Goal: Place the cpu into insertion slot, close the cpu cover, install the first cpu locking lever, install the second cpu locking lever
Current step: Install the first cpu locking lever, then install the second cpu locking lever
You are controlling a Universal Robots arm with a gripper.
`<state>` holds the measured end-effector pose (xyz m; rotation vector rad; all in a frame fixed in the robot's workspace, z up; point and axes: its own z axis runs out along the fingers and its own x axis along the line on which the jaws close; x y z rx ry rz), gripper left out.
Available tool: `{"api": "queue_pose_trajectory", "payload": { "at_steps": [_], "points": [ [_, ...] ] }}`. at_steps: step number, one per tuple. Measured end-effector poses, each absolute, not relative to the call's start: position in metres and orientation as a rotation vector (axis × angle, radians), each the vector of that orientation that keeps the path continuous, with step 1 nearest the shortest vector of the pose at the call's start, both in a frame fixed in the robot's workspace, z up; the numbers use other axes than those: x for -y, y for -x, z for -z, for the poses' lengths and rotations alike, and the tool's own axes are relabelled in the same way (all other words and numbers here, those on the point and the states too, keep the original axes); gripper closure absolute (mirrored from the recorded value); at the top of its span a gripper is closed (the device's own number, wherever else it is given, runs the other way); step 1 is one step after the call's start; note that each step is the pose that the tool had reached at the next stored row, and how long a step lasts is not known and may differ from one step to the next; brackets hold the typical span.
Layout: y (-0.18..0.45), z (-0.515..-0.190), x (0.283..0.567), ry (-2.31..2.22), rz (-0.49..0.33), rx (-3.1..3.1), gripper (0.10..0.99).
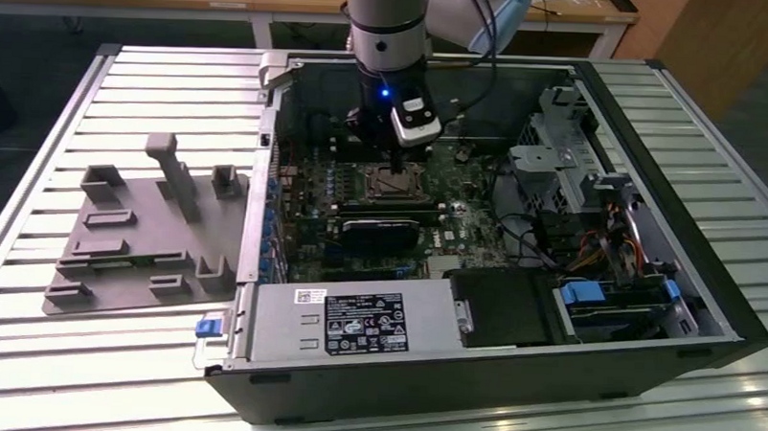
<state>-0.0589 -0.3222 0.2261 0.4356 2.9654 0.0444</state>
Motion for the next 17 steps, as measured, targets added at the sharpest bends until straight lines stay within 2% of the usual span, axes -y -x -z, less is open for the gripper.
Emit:
{"api": "queue_pose_trajectory", "payload": {
  "at_steps": [17],
  "points": [
    [0.0589,-0.2361,0.3226,-0.435,-0.044,-2.966,0.984]
  ]
}}
